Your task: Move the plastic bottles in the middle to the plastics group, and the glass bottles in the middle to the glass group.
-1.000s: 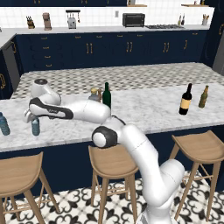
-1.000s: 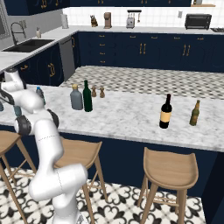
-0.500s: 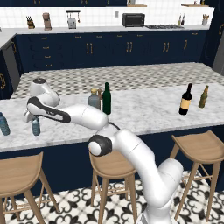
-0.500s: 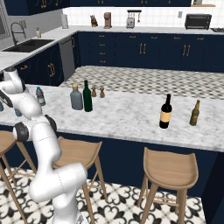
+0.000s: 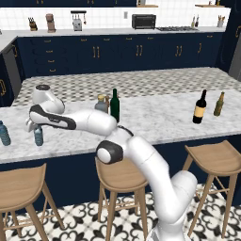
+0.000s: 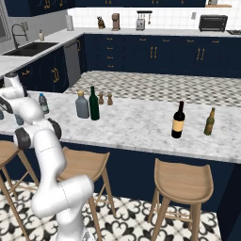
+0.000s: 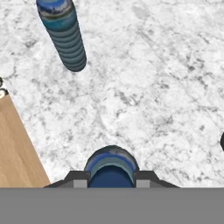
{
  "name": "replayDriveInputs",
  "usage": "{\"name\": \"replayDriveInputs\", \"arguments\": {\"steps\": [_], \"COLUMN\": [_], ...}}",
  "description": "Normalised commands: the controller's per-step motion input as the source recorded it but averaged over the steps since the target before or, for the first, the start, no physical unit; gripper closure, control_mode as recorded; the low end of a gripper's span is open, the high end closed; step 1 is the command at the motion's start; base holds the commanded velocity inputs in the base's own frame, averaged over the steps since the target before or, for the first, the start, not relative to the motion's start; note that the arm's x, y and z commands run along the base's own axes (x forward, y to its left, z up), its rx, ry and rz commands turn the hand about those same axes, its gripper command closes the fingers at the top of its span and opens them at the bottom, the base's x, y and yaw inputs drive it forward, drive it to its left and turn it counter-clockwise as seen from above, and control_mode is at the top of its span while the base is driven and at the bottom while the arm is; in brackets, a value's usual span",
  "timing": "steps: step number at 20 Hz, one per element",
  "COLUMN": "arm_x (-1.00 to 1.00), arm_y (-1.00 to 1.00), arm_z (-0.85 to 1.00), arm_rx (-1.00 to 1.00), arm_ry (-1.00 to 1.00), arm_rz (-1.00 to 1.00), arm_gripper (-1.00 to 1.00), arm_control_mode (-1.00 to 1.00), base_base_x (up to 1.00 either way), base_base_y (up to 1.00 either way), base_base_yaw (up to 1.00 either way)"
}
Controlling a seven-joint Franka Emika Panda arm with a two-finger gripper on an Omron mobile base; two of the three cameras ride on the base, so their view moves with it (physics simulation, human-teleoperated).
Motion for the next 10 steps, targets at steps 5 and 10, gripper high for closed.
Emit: {"name": "replayDriveInputs", "arguments": {"steps": [5, 10], "arm_x": [0.00, 0.00], "arm_y": [0.00, 0.00], "arm_z": [0.00, 0.00], "arm_rx": [0.00, 0.00], "arm_ry": [0.00, 0.00], "arm_rz": [0.00, 0.00], "arm_gripper": [-1.00, -1.00], "arm_control_mode": [-1.00, -1.00], "base_base_x": [0.00, 0.00], "base_base_y": [0.00, 0.00], "base_base_yaw": [0.00, 0.00]}}
